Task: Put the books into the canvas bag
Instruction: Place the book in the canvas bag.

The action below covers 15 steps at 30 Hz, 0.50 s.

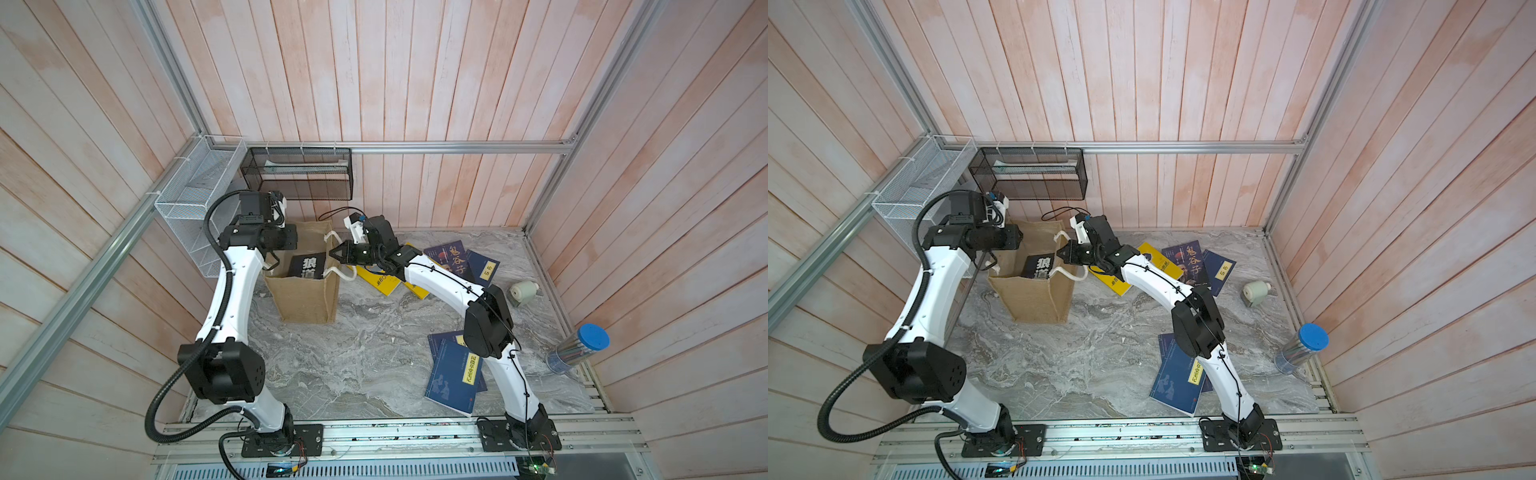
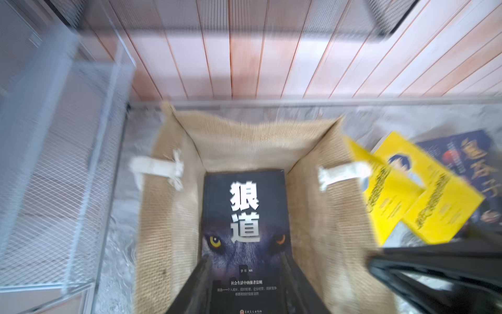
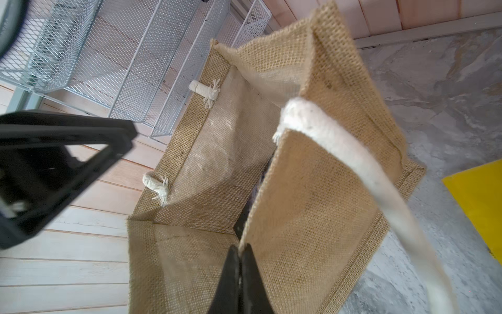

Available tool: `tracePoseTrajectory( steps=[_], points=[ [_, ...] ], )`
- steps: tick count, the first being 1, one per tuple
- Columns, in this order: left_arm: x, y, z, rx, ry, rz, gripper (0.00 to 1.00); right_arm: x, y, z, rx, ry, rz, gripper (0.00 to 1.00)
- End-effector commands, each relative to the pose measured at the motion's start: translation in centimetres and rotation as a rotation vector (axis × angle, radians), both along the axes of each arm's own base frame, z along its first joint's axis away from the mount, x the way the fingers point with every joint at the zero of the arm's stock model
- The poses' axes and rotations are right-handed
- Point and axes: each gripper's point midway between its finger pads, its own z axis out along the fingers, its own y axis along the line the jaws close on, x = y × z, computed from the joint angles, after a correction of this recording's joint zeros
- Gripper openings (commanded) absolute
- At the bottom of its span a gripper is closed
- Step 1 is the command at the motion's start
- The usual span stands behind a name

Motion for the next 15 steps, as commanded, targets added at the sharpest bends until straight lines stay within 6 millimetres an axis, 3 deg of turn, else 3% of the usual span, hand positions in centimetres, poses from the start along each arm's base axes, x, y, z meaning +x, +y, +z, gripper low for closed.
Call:
tracePoseTrajectory(
  steps=[1,4,9,15],
  points=[
    [-0.8,-0.8,2.2,-0.049,-0.071,-0.013,0.44,-0.2,0.1,4.1,0.065,-0.063,-0.005,0.0],
    [-1.3,-2.0,1.9,-0.111,-0.057,-0.049,0.44,-0.2,-0.1,4.5,0.047,-0.067,-0.01,0.02],
    [-2.6,-5.2,0.2,-0.214,-0.004,-0.099,0.44,-0.4,-1.2,5.1,0.001,-0.084,-0.041,0.18],
    [-5.3,-13.3,-1.4,-0.209,0.042,-0.216,0.43,-1.2,-4.3,4.1,-0.073,-0.073,-0.115,0.25]
  ],
)
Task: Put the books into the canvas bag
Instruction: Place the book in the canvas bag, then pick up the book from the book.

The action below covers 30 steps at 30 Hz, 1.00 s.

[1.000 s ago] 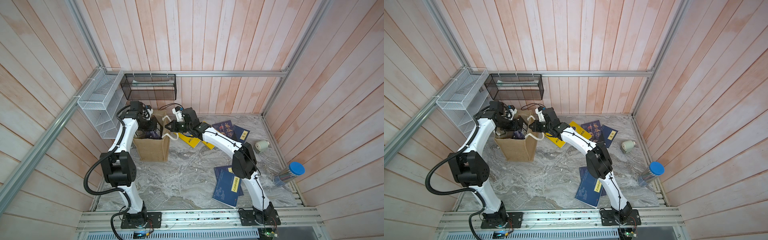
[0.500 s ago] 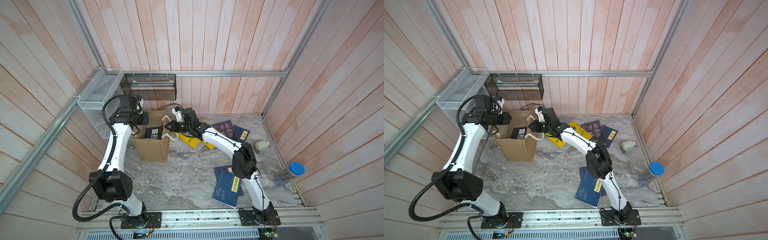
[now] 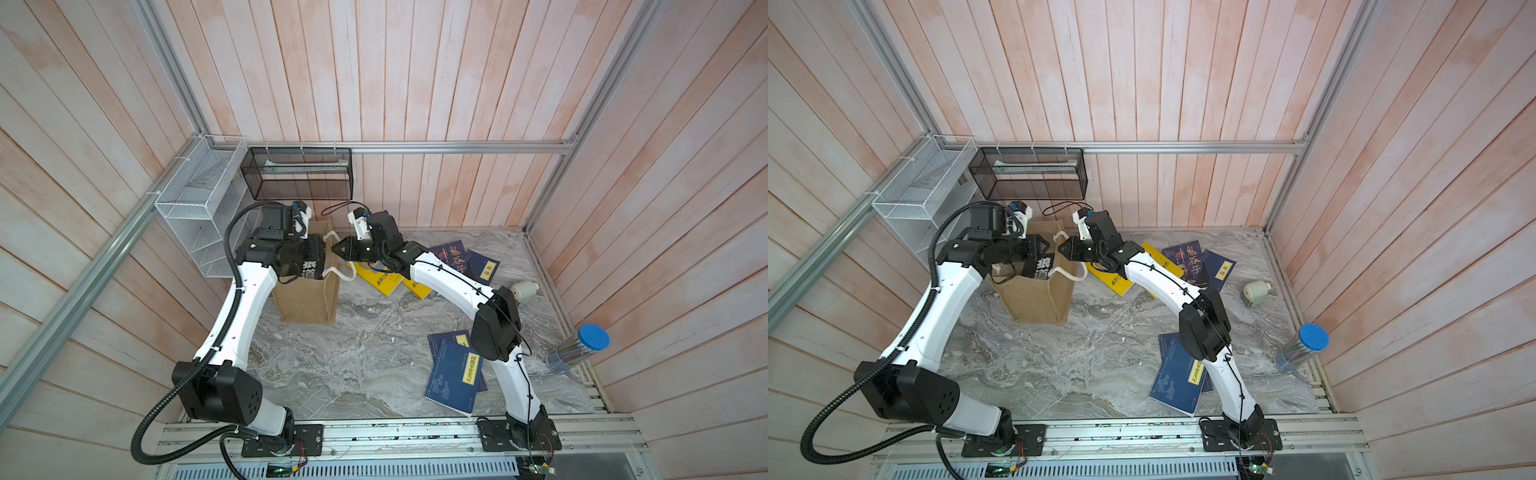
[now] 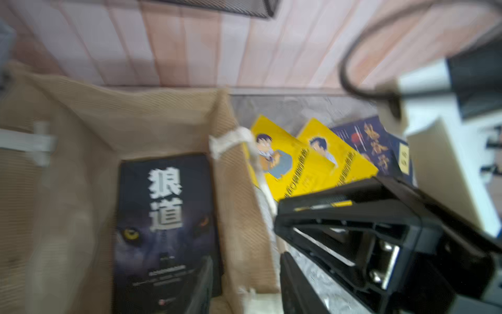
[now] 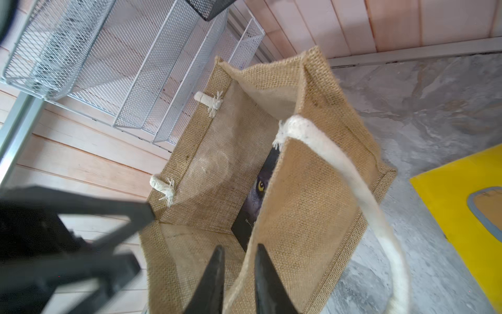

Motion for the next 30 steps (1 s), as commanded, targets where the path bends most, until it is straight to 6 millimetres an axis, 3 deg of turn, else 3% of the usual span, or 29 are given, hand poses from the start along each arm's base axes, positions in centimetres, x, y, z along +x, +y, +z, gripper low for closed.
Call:
tracePoseTrajectory(
  steps=[1,8,13,16,18,23,26,30],
  points=[
    [-1.8,-3.7,1.1,-0.035,-0.03,-0.038,0.43,-0.8,-2.8,1.1,-0.046,-0.027,-0.065,0.25],
    [-6.0,-10.5,0.0,-0.057,-0.041,-0.113,0.43,-3.7,-9.8,-1.0,-0.092,0.009,-0.208,0.29],
    [-9.4,-14.6,-1.9,-0.127,-0.024,-0.151,0.43,-6.3,-16.2,-4.5,-0.179,0.091,-0.317,0.33],
    [-11.8,-17.3,-4.3,-0.165,0.012,-0.186,0.43,-8.5,-20.6,-6.9,-0.236,0.135,-0.403,0.37],
    [-13.7,-19.3,-6.3,-0.205,0.057,-0.204,0.43,-11.0,-23.8,-9.7,-0.287,0.213,-0.446,0.4],
    [-17.8,-23.8,-11.0,-0.26,0.184,-0.286,0.43,-16.2,-30.6,-14.4,-0.381,0.316,-0.572,0.45],
    [-20.1,-25.9,-13.0,-0.26,0.252,-0.327,0.44,-18.5,-33.9,-16.7,-0.391,0.369,-0.66,0.47],
    [-22.1,-28.0,-15.2,-0.269,0.314,-0.352,0.46,-21.1,-36.9,-19.0,-0.413,0.449,-0.74,0.5]
  ],
)
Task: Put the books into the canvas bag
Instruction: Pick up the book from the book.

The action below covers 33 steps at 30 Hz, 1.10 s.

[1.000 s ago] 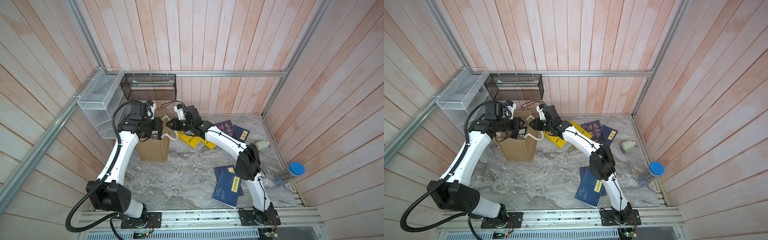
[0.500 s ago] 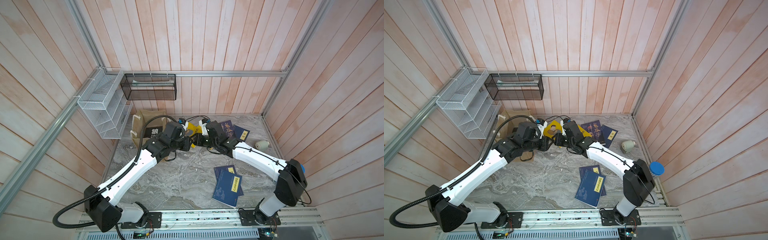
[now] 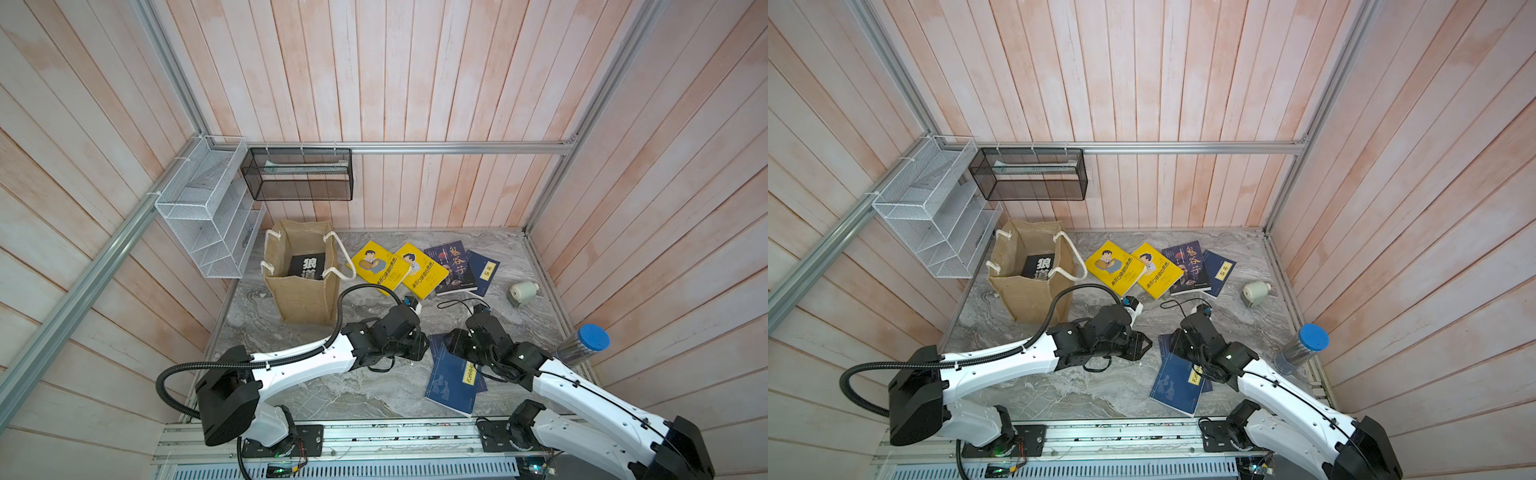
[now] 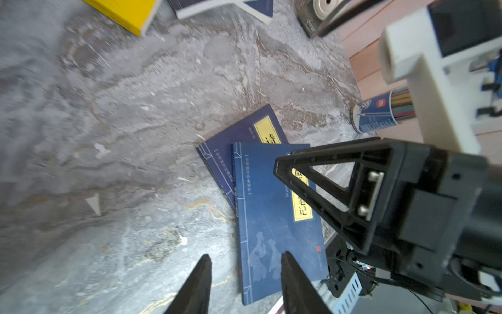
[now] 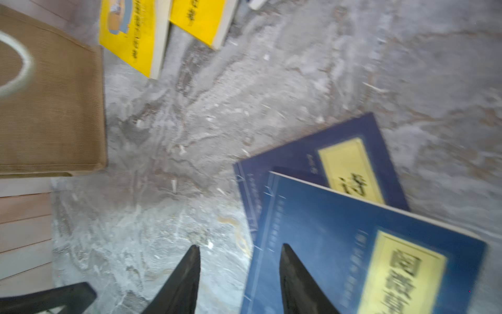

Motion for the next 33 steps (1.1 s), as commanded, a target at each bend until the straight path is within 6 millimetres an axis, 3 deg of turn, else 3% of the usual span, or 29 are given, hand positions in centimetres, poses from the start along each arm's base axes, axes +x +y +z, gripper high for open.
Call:
tracePoseTrajectory(
  steps=[1,5,10,19,25,29,33],
  points=[
    [-1.1,-2.1,-1.1,-0.07,0.062,0.006,0.46,-1.7,-3.2,-2.1,-0.05,0.08,-0.133,0.5],
    [-2.3,-3.5,-2.9,-0.109,0.127,-0.007,0.46,-2.4,-3.9,-3.2,-0.065,0.116,-0.163,0.51],
    [-3.2,-3.8,-5.3,-0.098,0.191,-0.003,0.47,-3.6,-4.7,-4.6,-0.099,0.173,-0.173,0.54],
    [-4.0,-4.3,-6.6,-0.114,0.25,-0.04,0.49,-6.0,-6.4,-4.8,-0.099,0.245,-0.226,0.57],
    [-2.5,-4.2,-8.5,-0.091,0.279,-0.097,0.49,-6.2,-4.4,-6.2,0.031,0.285,-0.217,0.55],
    [-1.2,-2.8,-8.5,-0.063,0.245,-0.104,0.49,-6.7,-3.7,-7.2,0.056,0.338,-0.213,0.54],
    [-1.2,-2.4,-8.4,-0.137,0.266,-0.116,0.49,-6.1,-3.6,-7.0,0.03,0.326,-0.209,0.54]
  ],
)
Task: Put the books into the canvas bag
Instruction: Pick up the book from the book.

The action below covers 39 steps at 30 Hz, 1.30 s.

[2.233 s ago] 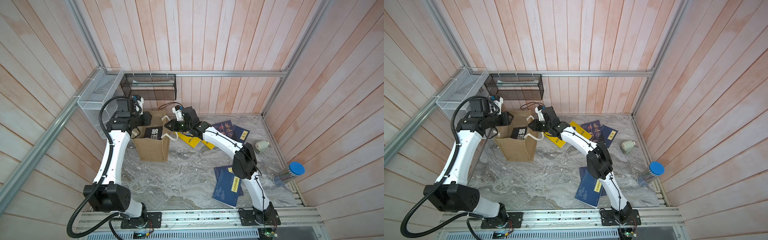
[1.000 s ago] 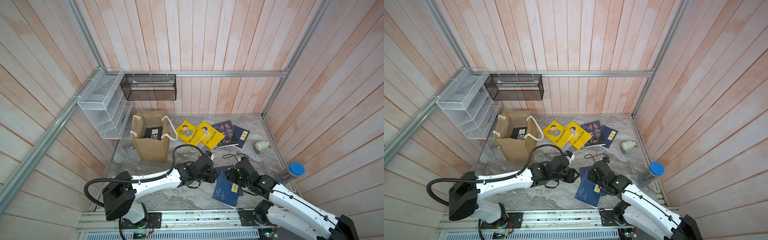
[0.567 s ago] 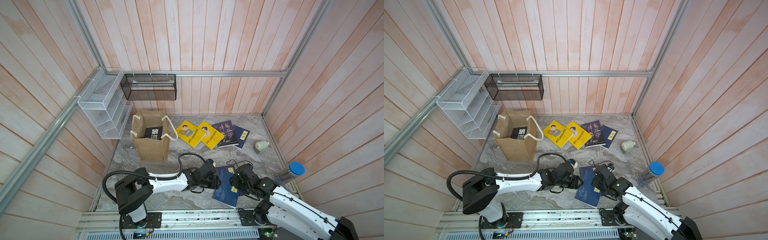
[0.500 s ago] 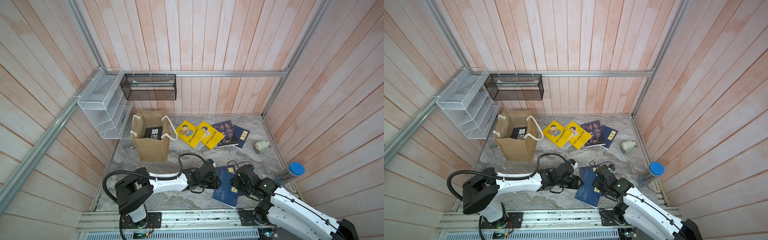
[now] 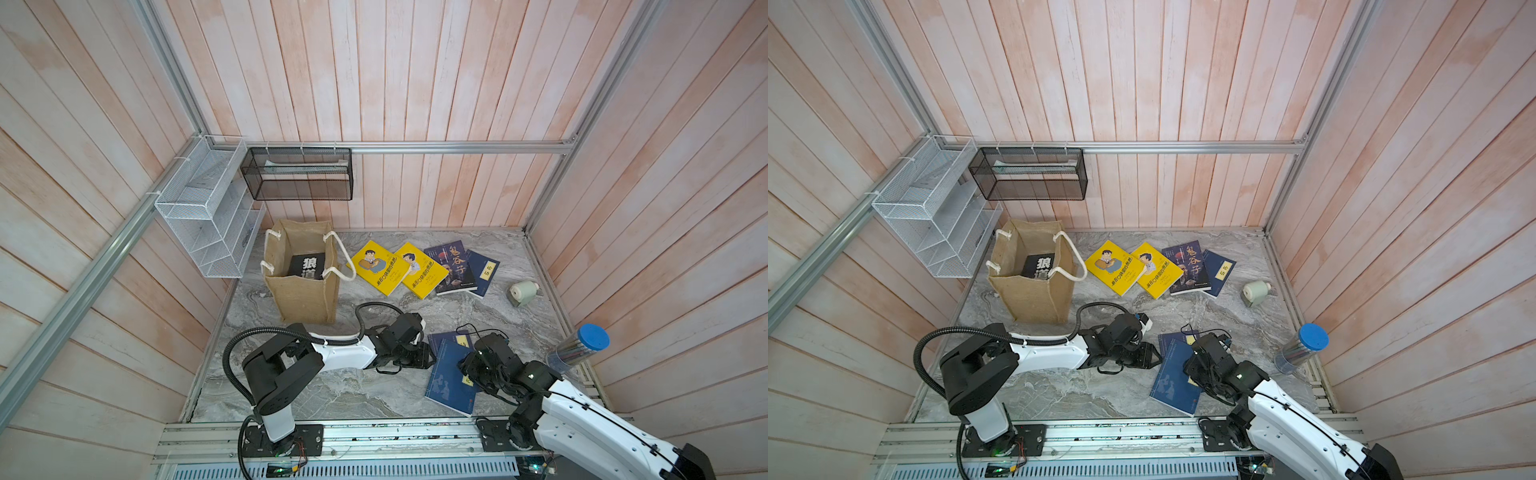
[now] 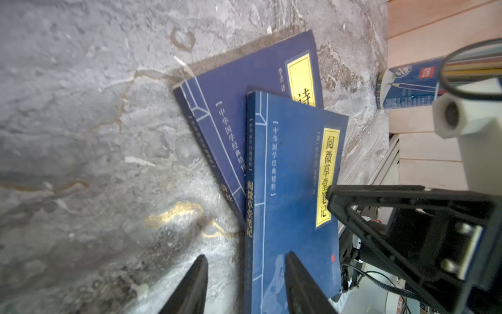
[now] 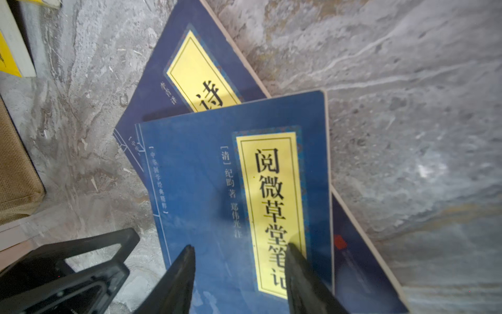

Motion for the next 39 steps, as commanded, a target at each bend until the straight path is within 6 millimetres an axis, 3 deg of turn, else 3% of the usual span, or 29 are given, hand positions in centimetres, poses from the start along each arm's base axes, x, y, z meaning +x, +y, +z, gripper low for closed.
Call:
tracePoseTrajectory(
  steps=[1,6,11,17,22,25,28,33,39],
  points=[
    [-0.8,-0.3,0.8,-0.091,0.011,-0.062,0.49,-0.9,0.0,-1.6,-0.004,0.069,0.003,0.54],
    [-1.4,-0.8,0.5,-0.135,0.057,-0.083,0.49,-0.2,0.8,-1.9,0.02,0.067,-0.012,0.53],
    [-2.3,-1.7,-0.3,-0.182,0.131,-0.096,0.48,-0.8,0.0,-3.2,-0.045,0.116,-0.013,0.53],
    [-3.1,-2.3,-1.7,-0.166,0.188,-0.105,0.48,-1.3,0.7,-4.7,-0.009,0.142,0.021,0.5],
    [-3.5,-2.9,-1.4,-0.204,0.22,-0.132,0.48,-0.4,1.3,-4.7,-0.025,0.128,0.071,0.45],
    [-3.5,-3.2,-0.9,-0.241,0.229,-0.125,0.43,-0.2,2.1,-5.1,-0.023,0.136,0.12,0.43],
    [-3.1,-3.3,-0.3,-0.25,0.215,-0.105,0.28,-0.1,2.5,-5.4,-0.038,0.152,0.159,0.42],
    [-2.3,-2.7,0.8,-0.221,0.161,-0.086,0.04,1.7,3.8,-3.7,-0.021,0.077,0.2,0.42],
    [-0.7,-0.8,2.3,-0.136,0.067,-0.026,0.0,5.2,5.2,1.6,-0.076,-0.059,0.293,0.49]
  ],
)
